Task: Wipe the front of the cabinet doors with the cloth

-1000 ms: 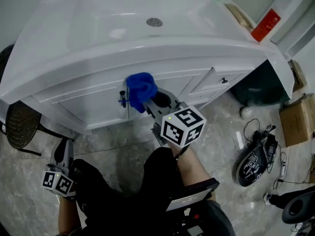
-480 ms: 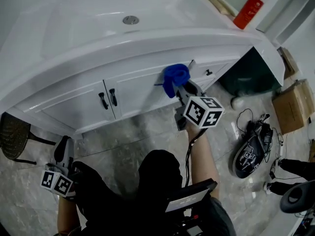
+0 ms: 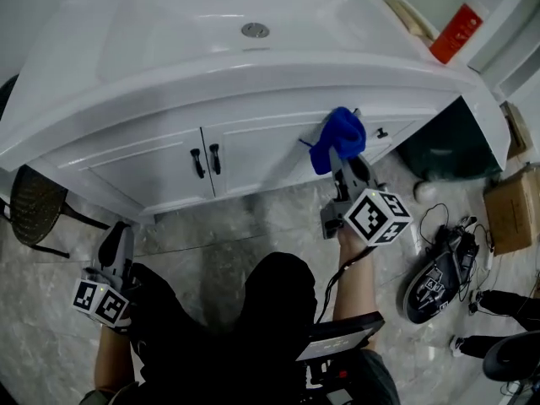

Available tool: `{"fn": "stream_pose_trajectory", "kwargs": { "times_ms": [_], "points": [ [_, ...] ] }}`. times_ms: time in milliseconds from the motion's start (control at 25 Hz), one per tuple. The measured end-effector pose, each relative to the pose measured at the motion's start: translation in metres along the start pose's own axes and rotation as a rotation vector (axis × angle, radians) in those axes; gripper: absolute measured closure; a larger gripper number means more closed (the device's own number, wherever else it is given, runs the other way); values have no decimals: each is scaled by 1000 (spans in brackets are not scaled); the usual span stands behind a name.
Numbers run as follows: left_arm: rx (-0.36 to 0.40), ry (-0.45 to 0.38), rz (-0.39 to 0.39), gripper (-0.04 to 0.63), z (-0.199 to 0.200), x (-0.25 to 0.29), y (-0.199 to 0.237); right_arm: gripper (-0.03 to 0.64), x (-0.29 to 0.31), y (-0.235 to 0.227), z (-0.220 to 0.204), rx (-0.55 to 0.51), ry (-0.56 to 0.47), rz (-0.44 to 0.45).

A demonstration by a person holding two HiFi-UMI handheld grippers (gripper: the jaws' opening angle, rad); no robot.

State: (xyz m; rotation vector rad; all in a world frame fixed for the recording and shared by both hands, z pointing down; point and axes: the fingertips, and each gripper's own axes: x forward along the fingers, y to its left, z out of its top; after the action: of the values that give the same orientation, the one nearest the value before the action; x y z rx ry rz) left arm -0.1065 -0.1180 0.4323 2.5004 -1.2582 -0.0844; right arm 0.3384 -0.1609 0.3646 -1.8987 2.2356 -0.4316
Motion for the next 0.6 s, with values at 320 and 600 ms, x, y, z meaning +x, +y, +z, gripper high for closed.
{"fn": "stream_pose_trajectory", "kwargs": {
  "times_ms": [320,600],
  "points": [
    [-8,-18,30,532,7,-13,9,565,27,180,-79,-42,173,444],
    [-33,-20,66,532,0,-32,26,565,64,175,-122,-94,295,392]
  ]
}}
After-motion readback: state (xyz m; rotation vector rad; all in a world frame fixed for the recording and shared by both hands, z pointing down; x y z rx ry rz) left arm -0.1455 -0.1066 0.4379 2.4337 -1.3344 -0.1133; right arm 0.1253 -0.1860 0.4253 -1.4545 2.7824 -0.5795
